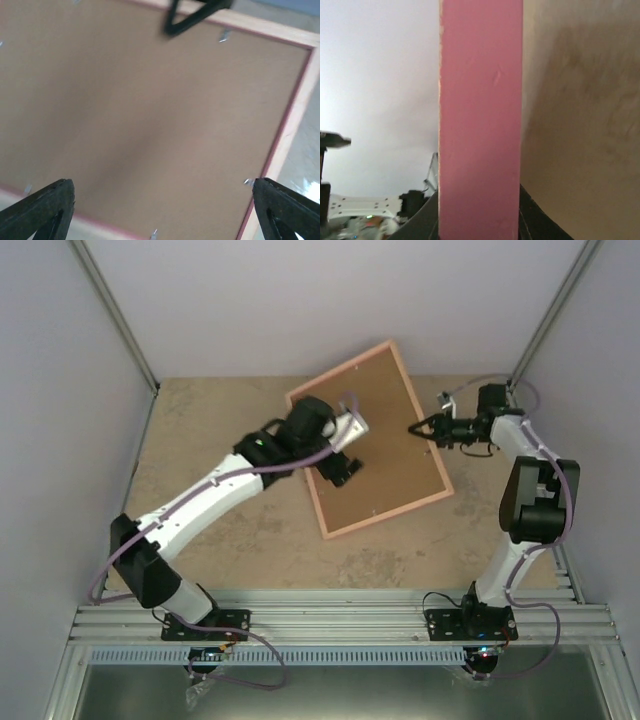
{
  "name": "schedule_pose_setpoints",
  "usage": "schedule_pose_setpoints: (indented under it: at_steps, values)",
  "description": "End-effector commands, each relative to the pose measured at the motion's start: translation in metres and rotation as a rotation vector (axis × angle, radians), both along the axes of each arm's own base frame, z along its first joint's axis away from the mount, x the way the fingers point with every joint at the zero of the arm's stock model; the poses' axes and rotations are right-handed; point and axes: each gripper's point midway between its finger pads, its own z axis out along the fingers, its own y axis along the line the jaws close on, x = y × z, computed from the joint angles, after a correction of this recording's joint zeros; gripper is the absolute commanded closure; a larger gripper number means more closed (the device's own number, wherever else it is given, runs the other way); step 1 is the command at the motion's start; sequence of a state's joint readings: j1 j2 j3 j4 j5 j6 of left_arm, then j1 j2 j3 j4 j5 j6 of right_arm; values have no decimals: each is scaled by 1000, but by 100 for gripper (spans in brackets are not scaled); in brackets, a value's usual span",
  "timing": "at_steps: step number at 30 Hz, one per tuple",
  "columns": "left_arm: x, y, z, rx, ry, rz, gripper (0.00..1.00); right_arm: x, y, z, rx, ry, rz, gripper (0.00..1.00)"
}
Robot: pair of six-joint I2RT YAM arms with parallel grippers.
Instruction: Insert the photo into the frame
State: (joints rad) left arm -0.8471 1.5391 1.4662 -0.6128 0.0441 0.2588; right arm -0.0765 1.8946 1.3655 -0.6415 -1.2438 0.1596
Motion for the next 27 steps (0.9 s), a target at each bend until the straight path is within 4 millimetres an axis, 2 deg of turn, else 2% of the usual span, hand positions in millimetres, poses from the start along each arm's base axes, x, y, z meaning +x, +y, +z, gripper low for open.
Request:
schedule_pose_setpoints:
  at_steps: [1, 5, 9, 10, 12, 13, 16, 18, 20, 21, 24, 25, 27]
  values:
    - [27, 40, 54, -169, 31, 112, 1, 3, -7, 114, 44, -313, 56, 99]
    - [65, 94, 78, -256, 10, 296, 1, 18, -17, 160, -148, -534, 43, 99]
    - [91, 150, 93, -346, -1, 467, 1, 23, -23, 201, -340, -756, 21, 100]
    - [95, 164, 98, -379, 3, 507, 0, 25, -23, 206, -425, -822, 21, 100]
    - [103, 194, 103, -434, 8, 586, 1, 25, -15, 214, -549, -925, 29, 99]
    - [106, 207, 105, -454, 13, 616, 0, 21, -6, 226, -600, -1000, 28, 100]
    - [108, 240, 112, -506, 3, 704, 1, 12, 15, 243, -738, -1178, 21, 99]
    - [108, 262, 115, -535, -12, 768, 0, 5, 28, 244, -845, -1285, 31, 99]
    - [108, 286, 121, -576, -23, 828, 1, -4, 41, 236, -923, -1362, 56, 100]
    - [108, 306, 124, -603, -31, 872, 1, -8, 47, 231, -966, -1396, 67, 100]
    - [103, 340, 137, -689, -41, 923, 0, -28, 69, 205, -1055, -1500, 142, 99]
    - [102, 348, 139, -706, -43, 931, 1, -35, 77, 182, -1084, -1508, 185, 99]
    - [101, 359, 140, -721, -45, 950, 1, -51, 101, 163, -1114, -1601, 219, 99]
